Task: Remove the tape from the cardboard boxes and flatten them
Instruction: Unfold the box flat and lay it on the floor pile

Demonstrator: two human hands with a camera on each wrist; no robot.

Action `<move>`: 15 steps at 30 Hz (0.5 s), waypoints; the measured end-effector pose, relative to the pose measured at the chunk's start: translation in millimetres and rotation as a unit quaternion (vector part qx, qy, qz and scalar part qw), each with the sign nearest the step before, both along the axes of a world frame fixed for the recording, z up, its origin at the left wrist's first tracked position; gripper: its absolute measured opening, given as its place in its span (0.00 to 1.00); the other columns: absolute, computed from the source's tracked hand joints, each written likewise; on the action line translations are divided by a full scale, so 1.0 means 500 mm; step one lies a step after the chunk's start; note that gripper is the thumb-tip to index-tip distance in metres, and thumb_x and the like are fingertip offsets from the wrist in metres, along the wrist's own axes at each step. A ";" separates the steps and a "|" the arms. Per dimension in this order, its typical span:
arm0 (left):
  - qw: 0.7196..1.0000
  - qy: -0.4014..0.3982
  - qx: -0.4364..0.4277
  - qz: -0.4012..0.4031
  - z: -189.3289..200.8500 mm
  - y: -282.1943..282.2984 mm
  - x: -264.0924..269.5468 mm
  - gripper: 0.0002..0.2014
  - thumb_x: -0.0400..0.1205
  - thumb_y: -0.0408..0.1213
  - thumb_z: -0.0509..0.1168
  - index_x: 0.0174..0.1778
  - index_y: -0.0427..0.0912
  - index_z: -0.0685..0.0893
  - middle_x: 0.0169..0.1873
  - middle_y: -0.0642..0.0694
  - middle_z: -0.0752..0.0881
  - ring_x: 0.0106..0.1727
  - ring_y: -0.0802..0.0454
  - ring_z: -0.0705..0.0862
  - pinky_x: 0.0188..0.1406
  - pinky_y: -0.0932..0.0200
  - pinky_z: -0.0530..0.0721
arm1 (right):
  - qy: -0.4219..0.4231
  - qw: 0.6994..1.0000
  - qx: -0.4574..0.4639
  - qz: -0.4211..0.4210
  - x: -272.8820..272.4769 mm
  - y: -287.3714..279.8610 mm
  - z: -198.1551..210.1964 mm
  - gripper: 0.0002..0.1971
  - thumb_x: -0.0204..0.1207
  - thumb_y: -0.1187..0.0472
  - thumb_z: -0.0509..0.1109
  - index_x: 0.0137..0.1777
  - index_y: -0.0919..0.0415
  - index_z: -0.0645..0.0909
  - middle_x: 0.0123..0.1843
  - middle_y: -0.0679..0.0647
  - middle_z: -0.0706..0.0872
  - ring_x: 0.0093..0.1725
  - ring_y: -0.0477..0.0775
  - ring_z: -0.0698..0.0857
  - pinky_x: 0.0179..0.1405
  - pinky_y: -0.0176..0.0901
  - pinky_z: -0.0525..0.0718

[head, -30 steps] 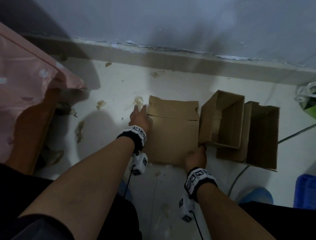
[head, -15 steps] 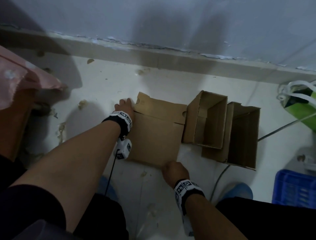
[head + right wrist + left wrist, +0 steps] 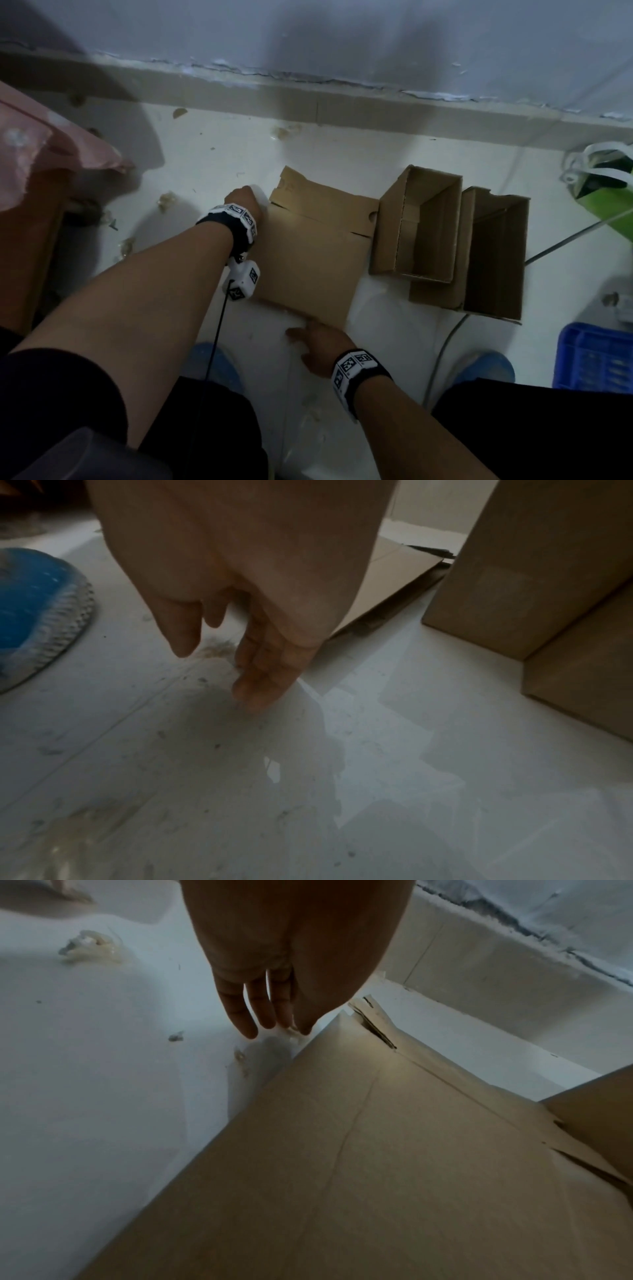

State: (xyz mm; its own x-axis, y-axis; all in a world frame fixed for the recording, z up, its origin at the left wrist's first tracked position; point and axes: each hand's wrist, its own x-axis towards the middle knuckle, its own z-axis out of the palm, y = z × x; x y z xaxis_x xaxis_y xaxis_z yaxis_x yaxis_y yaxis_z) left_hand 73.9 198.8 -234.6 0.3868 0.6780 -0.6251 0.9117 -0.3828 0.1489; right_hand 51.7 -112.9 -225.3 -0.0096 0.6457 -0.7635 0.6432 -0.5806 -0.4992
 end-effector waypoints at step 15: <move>0.974 -0.165 0.017 0.152 0.028 -0.026 -0.102 0.19 0.76 0.45 0.58 0.25 0.33 0.71 0.22 0.41 0.72 0.29 0.42 0.72 0.26 0.54 0.63 | -0.084 0.995 0.027 0.054 -0.038 0.035 -0.020 0.21 0.80 0.72 0.64 0.73 0.65 0.73 0.65 0.68 0.80 0.61 0.68 0.83 0.56 0.54 0.82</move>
